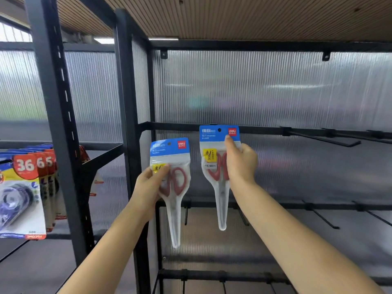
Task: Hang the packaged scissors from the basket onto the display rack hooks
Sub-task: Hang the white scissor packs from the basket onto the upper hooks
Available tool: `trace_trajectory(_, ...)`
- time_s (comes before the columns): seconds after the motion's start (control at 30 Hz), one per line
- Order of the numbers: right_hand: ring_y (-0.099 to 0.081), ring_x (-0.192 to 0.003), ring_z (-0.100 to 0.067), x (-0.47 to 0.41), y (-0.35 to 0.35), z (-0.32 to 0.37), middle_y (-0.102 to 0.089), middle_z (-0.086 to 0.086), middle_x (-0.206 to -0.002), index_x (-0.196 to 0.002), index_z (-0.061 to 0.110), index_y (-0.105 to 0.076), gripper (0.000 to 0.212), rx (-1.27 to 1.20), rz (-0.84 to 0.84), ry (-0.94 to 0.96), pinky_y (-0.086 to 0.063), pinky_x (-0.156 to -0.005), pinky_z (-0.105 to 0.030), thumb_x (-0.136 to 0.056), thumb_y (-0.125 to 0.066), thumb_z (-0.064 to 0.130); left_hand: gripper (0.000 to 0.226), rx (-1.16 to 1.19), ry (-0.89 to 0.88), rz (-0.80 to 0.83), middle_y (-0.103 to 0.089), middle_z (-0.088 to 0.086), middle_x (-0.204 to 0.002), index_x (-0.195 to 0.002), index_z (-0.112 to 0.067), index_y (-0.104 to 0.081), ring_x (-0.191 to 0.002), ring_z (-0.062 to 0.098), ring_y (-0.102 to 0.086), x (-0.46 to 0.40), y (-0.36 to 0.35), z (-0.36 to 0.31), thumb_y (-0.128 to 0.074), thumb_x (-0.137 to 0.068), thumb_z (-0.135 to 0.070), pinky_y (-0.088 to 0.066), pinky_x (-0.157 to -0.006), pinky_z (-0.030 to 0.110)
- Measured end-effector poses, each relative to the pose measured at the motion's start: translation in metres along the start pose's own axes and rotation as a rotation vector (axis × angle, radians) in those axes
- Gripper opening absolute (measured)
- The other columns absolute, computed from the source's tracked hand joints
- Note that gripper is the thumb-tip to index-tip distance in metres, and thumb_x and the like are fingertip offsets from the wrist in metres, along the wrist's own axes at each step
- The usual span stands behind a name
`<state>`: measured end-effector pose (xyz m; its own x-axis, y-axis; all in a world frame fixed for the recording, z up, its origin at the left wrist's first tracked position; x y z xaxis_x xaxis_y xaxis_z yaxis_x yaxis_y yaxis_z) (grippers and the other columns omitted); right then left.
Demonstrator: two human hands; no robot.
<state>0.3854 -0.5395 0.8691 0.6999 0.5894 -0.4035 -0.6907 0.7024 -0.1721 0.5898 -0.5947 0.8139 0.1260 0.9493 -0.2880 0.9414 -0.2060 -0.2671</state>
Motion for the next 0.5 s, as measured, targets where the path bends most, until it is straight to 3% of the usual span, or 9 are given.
trace_trajectory(0.17,-0.067,-0.076,-0.017,-0.004,0.000,-0.004,-0.064,0.004,-0.071,-0.066,0.020,-0.054,0.031,0.055,-0.018,0.010,-0.055,-0.073,-0.038,-0.091,-0.057,0.037,0.016,0.015,0.012,0.018,-0.069,0.006,-0.100,-0.105,-0.015,-0.063,-0.095,0.023,-0.065,-0.004,-0.001,0.002,-0.055,-0.092,-0.021,-0.052,-0.082,0.040)
trace_trajectory(0.4,-0.054,-0.062,-0.010,-0.014,-0.008,-0.016,-0.057,0.004,-0.068,-0.077,0.012,-0.056,0.037,0.181,-0.005,0.006,-0.041,-0.054,-0.024,-0.093,-0.051,0.045,0.015,0.021,0.038,0.022,-0.069,0.005,-0.098,-0.105,-0.015,-0.062,-0.092,0.021,-0.066,-0.005,-0.002,0.009,-0.054,-0.093,-0.022,-0.053,-0.074,0.035)
trace_trajectory(0.5,-0.054,-0.065,-0.013,-0.022,-0.015,-0.023,-0.057,0.000,-0.072,-0.069,0.015,-0.051,0.040,0.176,0.000,-0.021,-0.040,-0.056,-0.025,-0.093,-0.049,0.047,0.017,0.016,0.052,0.027,-0.069,0.007,-0.099,-0.106,-0.014,-0.062,-0.092,0.023,-0.065,-0.003,-0.004,0.012,-0.054,-0.093,-0.021,-0.052,-0.076,0.036)
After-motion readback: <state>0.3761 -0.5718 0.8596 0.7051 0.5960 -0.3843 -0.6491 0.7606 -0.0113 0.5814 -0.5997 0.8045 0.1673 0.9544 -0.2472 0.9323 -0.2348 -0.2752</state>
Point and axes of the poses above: each hand's wrist, its own x-axis away from the middle knuckle, its own y-axis out of the back of the hand, z = x × y, the point moved 5 cm from there along -x, towards the middle knuckle
